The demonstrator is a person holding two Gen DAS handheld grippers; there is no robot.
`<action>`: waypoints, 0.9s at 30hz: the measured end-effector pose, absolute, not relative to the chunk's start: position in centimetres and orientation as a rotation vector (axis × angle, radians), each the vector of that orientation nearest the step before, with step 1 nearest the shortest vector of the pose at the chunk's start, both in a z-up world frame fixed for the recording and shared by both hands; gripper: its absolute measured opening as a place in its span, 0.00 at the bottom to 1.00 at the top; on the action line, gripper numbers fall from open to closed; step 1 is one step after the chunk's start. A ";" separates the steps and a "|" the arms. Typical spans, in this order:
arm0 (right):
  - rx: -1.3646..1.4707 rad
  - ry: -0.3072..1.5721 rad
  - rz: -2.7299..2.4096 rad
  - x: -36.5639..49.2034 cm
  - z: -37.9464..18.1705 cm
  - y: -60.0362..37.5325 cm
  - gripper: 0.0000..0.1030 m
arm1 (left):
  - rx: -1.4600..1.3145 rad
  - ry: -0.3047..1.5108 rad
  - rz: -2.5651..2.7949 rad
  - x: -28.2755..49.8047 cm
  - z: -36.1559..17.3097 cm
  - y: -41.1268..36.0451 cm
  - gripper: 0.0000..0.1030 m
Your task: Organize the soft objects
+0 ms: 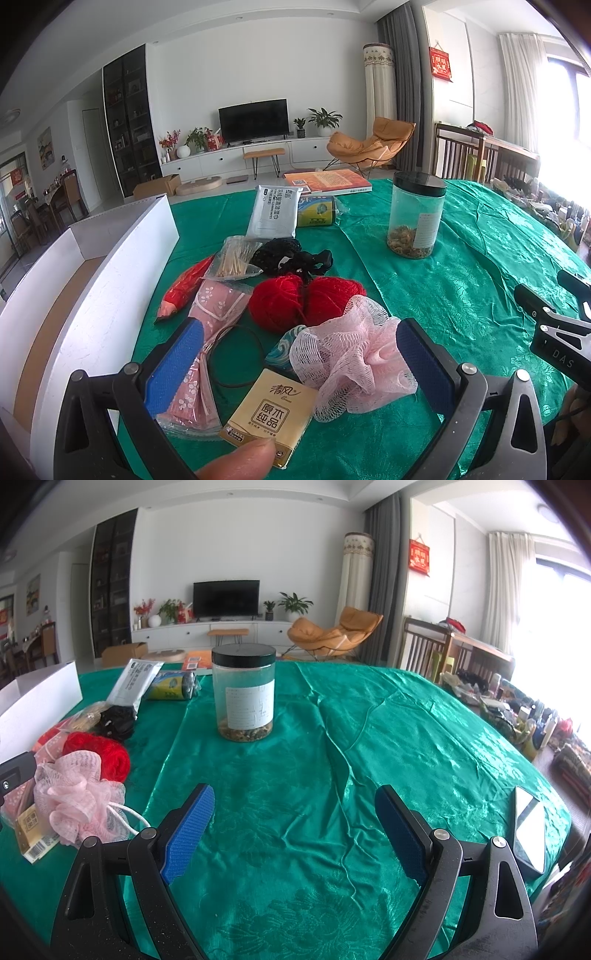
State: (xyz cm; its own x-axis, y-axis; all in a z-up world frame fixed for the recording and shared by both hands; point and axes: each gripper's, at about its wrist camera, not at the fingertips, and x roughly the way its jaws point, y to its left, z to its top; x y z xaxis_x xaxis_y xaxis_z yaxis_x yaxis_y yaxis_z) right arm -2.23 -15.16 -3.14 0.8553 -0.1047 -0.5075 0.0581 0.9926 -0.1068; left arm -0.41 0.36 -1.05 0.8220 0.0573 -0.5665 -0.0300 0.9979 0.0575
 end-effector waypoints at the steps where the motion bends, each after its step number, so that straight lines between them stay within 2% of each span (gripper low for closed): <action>1: -0.089 0.538 -0.086 -2.2 -3.2 -15.2 0.88 | 0.047 0.604 0.047 -0.4 -1.1 0.4 1.00; 27: -0.088 0.542 -0.082 -2.1 -3.6 -14.9 0.88 | 0.045 0.608 0.059 -0.3 -1.2 1.1 1.00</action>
